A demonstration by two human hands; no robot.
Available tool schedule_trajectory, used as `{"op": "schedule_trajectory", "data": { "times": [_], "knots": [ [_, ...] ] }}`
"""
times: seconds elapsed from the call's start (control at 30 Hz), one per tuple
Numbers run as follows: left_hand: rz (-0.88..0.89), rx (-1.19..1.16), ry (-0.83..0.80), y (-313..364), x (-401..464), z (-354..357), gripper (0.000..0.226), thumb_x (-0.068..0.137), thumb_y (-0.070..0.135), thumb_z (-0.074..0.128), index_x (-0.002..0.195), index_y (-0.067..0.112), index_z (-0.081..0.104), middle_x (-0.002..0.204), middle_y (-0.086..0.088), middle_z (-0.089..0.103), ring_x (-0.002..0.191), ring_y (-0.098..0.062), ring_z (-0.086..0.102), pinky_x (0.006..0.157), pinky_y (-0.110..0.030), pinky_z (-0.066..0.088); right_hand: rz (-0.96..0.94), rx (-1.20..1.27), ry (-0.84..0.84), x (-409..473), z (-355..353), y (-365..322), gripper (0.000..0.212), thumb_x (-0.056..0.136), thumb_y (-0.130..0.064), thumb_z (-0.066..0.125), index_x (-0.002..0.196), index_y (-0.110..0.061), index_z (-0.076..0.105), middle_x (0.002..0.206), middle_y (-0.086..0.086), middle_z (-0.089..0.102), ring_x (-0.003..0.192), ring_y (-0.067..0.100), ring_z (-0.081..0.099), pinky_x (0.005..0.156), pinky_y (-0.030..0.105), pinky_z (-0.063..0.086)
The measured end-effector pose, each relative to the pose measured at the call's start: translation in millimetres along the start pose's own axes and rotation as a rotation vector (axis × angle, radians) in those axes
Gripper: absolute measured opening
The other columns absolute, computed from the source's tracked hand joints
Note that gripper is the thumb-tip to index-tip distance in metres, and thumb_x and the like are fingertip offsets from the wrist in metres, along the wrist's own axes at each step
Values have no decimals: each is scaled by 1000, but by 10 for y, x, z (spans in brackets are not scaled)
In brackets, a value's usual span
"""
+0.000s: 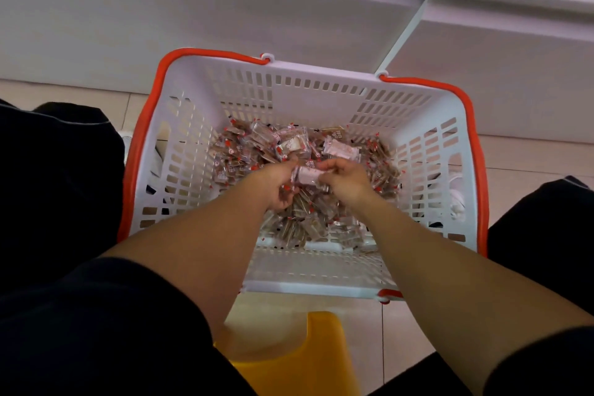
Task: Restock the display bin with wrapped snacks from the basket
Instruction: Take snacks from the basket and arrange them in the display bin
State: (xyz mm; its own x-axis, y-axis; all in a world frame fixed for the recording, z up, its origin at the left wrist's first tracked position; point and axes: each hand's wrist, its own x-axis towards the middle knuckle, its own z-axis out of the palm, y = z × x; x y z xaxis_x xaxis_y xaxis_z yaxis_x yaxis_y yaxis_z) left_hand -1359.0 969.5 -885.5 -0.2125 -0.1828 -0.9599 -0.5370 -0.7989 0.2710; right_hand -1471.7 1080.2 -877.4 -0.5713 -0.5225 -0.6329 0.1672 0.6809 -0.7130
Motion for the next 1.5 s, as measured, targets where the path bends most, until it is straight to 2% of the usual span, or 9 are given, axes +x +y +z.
{"op": "schedule_trajectory", "data": {
  "times": [0.2,0.4,0.5,0.73,0.83,1.0,1.27,1.37,1.5],
  "knots": [
    [-17,-35,-2,-26,89,46,16,98,31,56,104,16,59,90,-2,58,63,-10,48,48,-19,34,-29,-256,-58,201,23,-77,50,90,-9,70,137,-13,54,120,-1,54,88,18,63,73,30,57],
    [-64,-103,-183,-70,21,-25,17,99,21,46,106,10,57,90,-10,62,71,-18,59,52,-24,47,-3,-157,-187,230,61,-102,33,87,0,70,116,-16,66,116,8,68,99,23,67,85,37,58],
    [-79,-73,-296,-77,-43,-75,28,94,18,41,118,10,53,102,-12,61,77,-22,62,56,-27,49,33,-42,-266,219,-37,-111,35,85,6,70,104,-23,70,106,8,72,88,19,74,69,31,61],
    [-34,121,-536,9,-296,-136,63,93,62,34,115,9,62,111,-16,69,65,-18,58,49,-21,41,86,71,-512,48,-204,-179,31,86,0,70,109,-21,71,89,1,75,74,16,69,65,31,54],
    [-38,67,-629,8,-418,-160,57,98,55,38,121,7,59,109,-16,69,74,-22,64,54,-24,51,76,125,-582,-64,-264,-290,36,87,4,67,117,-15,68,86,3,72,67,16,65,71,34,52],
    [49,-144,-764,23,-737,-248,46,90,14,58,136,13,52,130,-21,60,119,-45,58,95,-58,50,74,274,-507,-332,-328,-654,30,94,6,55,119,-9,64,98,10,69,62,18,61,58,30,52],
    [329,20,-683,394,-1549,-243,40,81,3,63,121,7,61,110,-15,71,103,-31,70,83,-43,60,-124,222,-336,-1056,-336,-1581,37,100,-9,39,134,-14,52,111,20,61,71,22,60,56,30,49],
    [415,184,-649,615,-2007,-266,44,87,-7,56,131,1,55,128,-22,60,109,-32,64,88,-40,57,-173,295,-369,-1363,-406,-1929,58,85,9,24,135,-8,49,105,20,55,68,21,54,51,27,40],
    [511,276,-607,824,-2646,-311,37,80,-4,61,116,-2,61,116,-23,62,97,-28,68,81,-33,60,-396,259,-358,-1805,-418,-2253,65,74,30,28,122,-2,56,106,22,58,92,29,59,63,26,40]
  ]
}}
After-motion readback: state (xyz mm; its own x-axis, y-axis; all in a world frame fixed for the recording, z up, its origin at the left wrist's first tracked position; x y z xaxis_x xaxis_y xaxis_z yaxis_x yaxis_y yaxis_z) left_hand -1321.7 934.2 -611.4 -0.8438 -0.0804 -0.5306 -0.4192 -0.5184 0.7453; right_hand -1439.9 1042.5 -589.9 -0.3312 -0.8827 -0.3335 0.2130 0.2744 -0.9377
